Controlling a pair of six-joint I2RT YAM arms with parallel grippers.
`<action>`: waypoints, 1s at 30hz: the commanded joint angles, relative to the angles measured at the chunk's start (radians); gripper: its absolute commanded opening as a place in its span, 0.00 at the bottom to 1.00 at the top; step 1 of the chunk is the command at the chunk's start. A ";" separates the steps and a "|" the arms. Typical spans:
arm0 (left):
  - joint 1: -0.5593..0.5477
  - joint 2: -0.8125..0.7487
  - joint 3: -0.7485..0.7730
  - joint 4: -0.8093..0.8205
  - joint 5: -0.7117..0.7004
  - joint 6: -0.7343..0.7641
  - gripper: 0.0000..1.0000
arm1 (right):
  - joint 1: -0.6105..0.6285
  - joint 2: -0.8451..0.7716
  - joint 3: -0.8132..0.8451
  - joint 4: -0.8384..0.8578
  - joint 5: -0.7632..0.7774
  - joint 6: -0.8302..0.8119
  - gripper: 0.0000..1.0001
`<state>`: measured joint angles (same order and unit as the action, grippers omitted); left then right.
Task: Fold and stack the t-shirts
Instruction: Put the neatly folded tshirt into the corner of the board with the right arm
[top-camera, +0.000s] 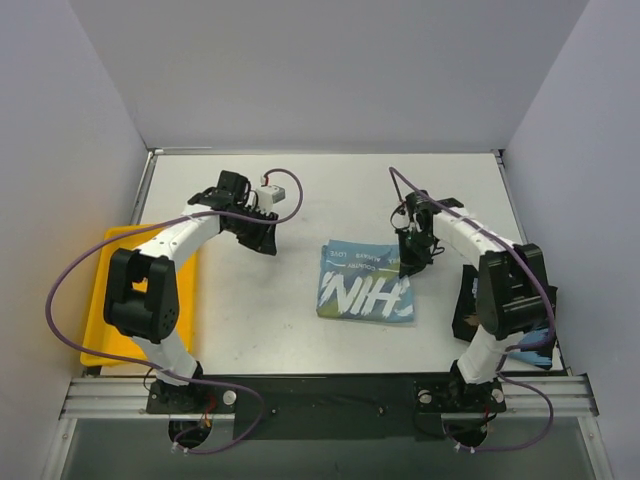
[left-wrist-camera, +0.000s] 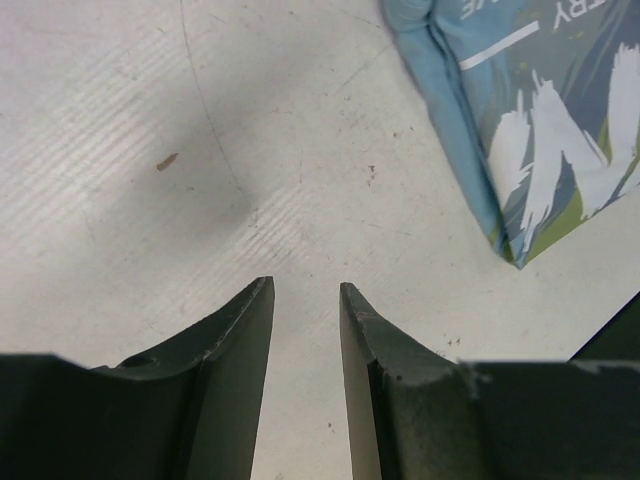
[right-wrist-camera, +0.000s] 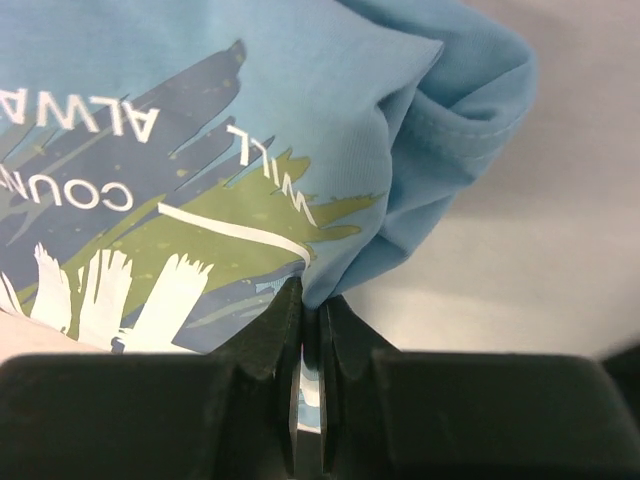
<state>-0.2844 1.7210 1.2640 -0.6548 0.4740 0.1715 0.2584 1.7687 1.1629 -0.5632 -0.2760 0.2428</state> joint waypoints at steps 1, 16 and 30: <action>0.013 -0.047 0.069 -0.006 -0.014 0.037 0.43 | -0.001 -0.146 -0.012 -0.227 0.311 -0.091 0.00; 0.014 -0.086 0.075 0.063 0.009 0.060 0.43 | -0.016 -0.422 0.004 -0.509 0.756 -0.143 0.00; 0.016 -0.100 0.058 0.104 0.035 0.049 0.46 | -0.097 -0.506 0.038 -0.618 1.040 -0.171 0.00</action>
<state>-0.2741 1.6680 1.3041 -0.6048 0.4717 0.2203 0.2092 1.3170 1.1439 -1.0878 0.6342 0.0902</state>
